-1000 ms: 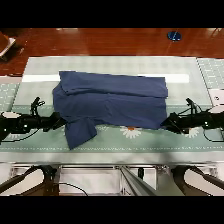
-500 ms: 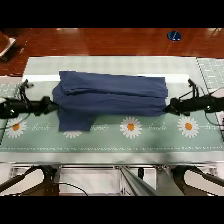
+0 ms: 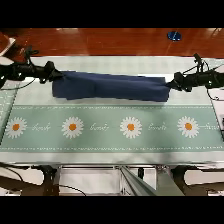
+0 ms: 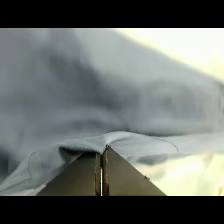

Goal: Fold the shirts.

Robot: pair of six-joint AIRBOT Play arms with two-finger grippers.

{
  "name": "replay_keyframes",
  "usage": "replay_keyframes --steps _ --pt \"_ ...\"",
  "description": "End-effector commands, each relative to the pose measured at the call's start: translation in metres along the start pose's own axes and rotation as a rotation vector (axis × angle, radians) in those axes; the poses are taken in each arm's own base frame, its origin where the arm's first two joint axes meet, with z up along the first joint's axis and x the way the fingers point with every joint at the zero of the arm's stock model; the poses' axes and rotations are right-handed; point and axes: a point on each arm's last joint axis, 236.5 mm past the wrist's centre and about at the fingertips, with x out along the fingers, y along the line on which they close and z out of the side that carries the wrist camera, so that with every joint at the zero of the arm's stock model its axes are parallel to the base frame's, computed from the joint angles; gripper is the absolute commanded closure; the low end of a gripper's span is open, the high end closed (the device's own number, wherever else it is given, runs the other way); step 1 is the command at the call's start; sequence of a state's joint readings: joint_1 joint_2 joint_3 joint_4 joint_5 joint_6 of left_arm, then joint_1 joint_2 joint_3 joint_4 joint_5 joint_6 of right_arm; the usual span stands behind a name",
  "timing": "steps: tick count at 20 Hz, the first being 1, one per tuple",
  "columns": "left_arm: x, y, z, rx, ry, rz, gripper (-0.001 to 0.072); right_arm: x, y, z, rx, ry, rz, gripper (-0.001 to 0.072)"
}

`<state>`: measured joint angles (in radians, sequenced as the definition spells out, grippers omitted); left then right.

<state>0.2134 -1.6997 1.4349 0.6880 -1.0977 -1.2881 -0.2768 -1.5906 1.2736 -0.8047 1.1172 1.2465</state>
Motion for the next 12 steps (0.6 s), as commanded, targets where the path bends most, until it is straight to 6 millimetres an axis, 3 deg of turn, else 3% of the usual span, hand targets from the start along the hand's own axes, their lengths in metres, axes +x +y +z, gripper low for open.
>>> replay_keyframes --steps 1,4,5,6,7,9,12 --pt "0.037 0.0 0.034 -0.042 -0.002 -0.014 0.0693 0.02 -0.003 0.032 0.04 -0.022 0.048 0.0676" --pt "0.06 0.007 0.036 -0.043 0.021 -0.016 0.0686 0.039 -0.017 0.043 0.09 -0.023 0.05 0.0668" --pt "0.063 0.01 0.034 -0.047 0.029 -0.014 0.0559 0.044 -0.022 0.045 0.098 -0.029 0.044 0.0503" --pt "0.064 0.008 0.027 -0.048 0.059 -0.021 0.0239 0.045 -0.024 0.046 0.099 -0.03 0.045 0.0299" --pt "0.058 0.008 0.022 -0.046 0.086 -0.029 0.0198 0.041 -0.025 0.045 0.078 -0.022 0.043 0.0299" --pt "0.029 0.014 0.019 -0.054 0.15 -0.028 0.0199 0.022 -0.036 0.046 0.039 -0.013 0.003 0.0299" --pt "-0.041 0.068 0.0 -0.103 0.244 0.18 0.0199 -0.021 -0.073 0.058 0.112 -0.079 -0.082 0.0299"
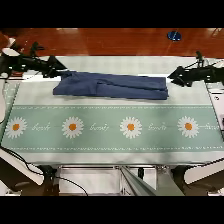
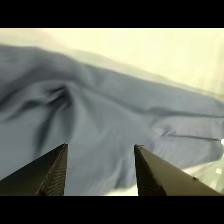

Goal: Fold the shirts.

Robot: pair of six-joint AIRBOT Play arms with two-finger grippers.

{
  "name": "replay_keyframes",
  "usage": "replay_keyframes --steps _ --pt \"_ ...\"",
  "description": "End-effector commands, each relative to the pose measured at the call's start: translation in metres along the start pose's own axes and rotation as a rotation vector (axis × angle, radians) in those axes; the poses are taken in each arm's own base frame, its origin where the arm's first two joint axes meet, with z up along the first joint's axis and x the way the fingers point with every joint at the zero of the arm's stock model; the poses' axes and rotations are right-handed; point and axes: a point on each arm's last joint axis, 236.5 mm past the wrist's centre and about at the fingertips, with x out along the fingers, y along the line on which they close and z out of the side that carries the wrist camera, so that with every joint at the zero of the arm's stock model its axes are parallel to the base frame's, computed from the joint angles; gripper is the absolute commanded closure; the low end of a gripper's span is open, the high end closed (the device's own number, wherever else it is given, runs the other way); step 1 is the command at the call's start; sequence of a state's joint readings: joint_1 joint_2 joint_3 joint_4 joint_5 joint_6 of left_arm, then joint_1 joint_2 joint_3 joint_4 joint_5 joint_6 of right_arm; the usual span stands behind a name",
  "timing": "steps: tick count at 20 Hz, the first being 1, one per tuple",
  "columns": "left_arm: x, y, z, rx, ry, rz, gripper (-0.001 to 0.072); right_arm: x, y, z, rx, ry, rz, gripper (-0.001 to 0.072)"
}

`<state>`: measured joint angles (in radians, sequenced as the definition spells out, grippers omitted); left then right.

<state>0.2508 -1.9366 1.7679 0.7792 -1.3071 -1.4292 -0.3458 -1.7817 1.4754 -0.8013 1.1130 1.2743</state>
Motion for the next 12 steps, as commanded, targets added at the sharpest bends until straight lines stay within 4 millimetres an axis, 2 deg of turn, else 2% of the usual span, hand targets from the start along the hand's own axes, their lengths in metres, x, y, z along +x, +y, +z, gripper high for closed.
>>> replay_keyframes --steps 1,4,6,8,12 --pt "-0.064 0.05 -0.036 -0.034 0.109 0.188 0.0199 -0.035 -0.042 0.004 0.074 -0.012 -0.087 0.0299" --pt "-0.087 0.037 -0.045 0.044 -0.044 0.192 0.0199 -0.032 -0.062 -0.013 0.134 0.029 -0.109 0.0299" --pt "-0.09 0.003 -0.053 0.106 -0.213 0.122 0.0199 -0.018 -0.062 -0.022 0.143 0.045 -0.111 0.0299" --pt "-0.088 -0.026 -0.074 0.163 -0.326 0.075 0.0199 -0.001 -0.054 -0.031 0.153 0.087 -0.083 0.0299" --pt "-0.068 -0.053 -0.125 0.239 -0.306 0.053 0.0199 0.036 -0.023 -0.046 0.171 0.152 0.015 0.0299"
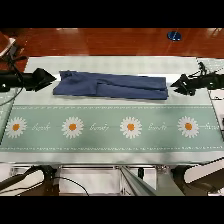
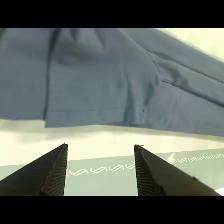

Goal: Fold the shirts.

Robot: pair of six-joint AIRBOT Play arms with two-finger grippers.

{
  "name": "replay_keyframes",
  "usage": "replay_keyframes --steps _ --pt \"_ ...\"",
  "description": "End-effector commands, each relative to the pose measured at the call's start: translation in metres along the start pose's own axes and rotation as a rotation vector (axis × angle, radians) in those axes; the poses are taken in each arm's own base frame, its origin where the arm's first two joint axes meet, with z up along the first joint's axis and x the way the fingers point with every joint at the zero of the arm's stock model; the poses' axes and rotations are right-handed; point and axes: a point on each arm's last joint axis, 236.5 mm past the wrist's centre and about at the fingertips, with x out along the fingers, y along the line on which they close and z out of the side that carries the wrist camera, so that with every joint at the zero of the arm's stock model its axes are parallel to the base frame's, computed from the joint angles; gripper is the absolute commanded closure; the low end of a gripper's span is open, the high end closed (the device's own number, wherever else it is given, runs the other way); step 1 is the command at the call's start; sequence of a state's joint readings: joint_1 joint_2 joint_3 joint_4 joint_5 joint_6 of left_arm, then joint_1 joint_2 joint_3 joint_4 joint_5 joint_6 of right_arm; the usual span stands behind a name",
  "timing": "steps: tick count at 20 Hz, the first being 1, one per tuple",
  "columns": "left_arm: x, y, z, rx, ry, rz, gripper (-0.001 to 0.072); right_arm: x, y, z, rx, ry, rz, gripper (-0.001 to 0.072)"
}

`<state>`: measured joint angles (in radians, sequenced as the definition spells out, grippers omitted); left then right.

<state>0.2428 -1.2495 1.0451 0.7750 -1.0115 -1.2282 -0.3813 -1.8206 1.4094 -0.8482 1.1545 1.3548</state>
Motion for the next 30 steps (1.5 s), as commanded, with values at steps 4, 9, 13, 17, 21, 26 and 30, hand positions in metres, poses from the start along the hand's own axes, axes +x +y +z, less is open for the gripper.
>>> replay_keyframes --steps 4,9,13,17,21,26,30 --pt "0.021 -0.047 -0.035 0.115 -0.032 -0.044 0.0199 0.05 0.046 -0.028 0.006 0.104 0.116 0.03" --pt "0.038 -0.066 -0.047 0.159 -0.008 -0.064 0.03 0.037 0.073 -0.034 -0.087 0.136 0.163 0.0676" --pt "0.046 -0.088 -0.065 0.201 0.034 -0.101 0.0692 -0.042 0.069 -0.042 -0.261 0.08 0.014 0.0677" --pt "0.084 -0.148 -0.114 0.313 0.096 -0.165 0.0694 -0.125 0.074 -0.094 -0.389 -0.083 -0.128 0.0677" --pt "0.15 -0.229 -0.174 0.441 0.242 -0.261 0.0694 -0.176 0.093 -0.161 -0.431 -0.231 -0.128 0.0677" --pt "0.223 -0.314 -0.227 0.461 0.419 -0.363 0.0694 -0.201 0.11 -0.204 -0.446 -0.306 -0.099 0.0677" --pt "0.252 -0.342 -0.287 0.428 0.547 -0.382 0.0694 -0.204 0.133 -0.208 -0.454 -0.326 -0.009 0.0676"
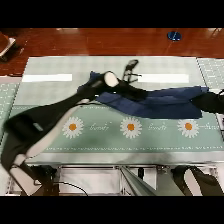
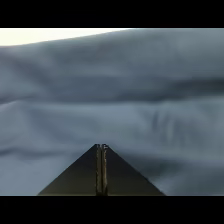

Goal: Fold the shirts.

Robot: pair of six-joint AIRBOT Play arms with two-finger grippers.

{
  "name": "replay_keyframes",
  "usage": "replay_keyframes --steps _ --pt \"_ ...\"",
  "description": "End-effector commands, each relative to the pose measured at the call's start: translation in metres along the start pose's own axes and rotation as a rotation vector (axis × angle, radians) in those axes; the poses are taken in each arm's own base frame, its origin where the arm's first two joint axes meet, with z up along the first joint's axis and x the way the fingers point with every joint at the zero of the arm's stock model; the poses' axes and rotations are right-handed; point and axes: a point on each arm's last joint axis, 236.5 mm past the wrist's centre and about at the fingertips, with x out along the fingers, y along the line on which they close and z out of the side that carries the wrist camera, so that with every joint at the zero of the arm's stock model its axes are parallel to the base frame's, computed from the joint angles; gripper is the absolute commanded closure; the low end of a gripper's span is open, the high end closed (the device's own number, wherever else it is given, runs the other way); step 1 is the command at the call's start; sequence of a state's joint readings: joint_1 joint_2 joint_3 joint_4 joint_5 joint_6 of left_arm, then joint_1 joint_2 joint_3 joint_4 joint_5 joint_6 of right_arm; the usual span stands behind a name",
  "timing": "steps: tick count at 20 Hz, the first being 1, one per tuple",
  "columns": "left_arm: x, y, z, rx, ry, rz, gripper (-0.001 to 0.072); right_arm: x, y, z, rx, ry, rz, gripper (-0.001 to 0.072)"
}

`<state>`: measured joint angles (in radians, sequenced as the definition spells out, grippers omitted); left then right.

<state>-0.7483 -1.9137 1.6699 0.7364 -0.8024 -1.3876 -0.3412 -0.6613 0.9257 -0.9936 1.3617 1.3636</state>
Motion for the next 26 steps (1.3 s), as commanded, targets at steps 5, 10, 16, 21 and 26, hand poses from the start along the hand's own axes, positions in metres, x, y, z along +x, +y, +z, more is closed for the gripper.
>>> replay_keyframes --steps 5,10,16,21,26 --pt "0.08 -0.058 -0.081 -0.009 0.222 -0.068 0.0694 -0.007 0.016 0.006 0.008 -0.06 0.048 0.0676" --pt "0.025 -0.026 -0.018 -0.027 0.167 -0.068 0.0694 -0.008 0.023 0.015 0.019 -0.097 0.08 0.0676" --pt "-0.176 0.08 0.064 -0.093 -0.033 0.146 0.0693 0.041 0.083 0.034 -0.053 0.008 0.263 0.0676" --pt "-0.32 0.09 0.025 -0.079 -0.285 0.355 0.0693 0.143 0.17 0.065 -0.19 0.123 0.38 0.0676" --pt "-0.354 0.08 -0.055 -0.137 -0.512 0.385 0.0693 0.266 0.222 0.045 -0.236 0.296 0.424 0.0676"
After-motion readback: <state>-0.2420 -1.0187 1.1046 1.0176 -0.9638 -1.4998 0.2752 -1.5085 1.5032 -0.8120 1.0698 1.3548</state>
